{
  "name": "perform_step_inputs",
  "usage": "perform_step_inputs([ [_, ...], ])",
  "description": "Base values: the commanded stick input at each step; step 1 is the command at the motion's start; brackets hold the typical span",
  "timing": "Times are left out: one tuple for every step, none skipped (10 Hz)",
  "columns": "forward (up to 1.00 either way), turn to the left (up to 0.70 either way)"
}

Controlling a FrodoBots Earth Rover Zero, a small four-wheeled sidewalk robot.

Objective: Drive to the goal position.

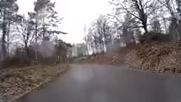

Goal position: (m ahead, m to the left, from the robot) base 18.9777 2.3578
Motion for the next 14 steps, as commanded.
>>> perform_step_inputs([
  [1.00,0.00],
  [1.00,0.00],
  [1.00,0.00],
  [1.00,0.00],
  [1.00,0.00],
  [1.00,0.00],
  [1.00,0.00],
  [1.00,0.00],
  [1.00,0.00],
  [1.00,0.00],
  [1.00,0.00],
  [1.00,0.00],
  [1.00,0.00],
  [1.00,0.00],
])
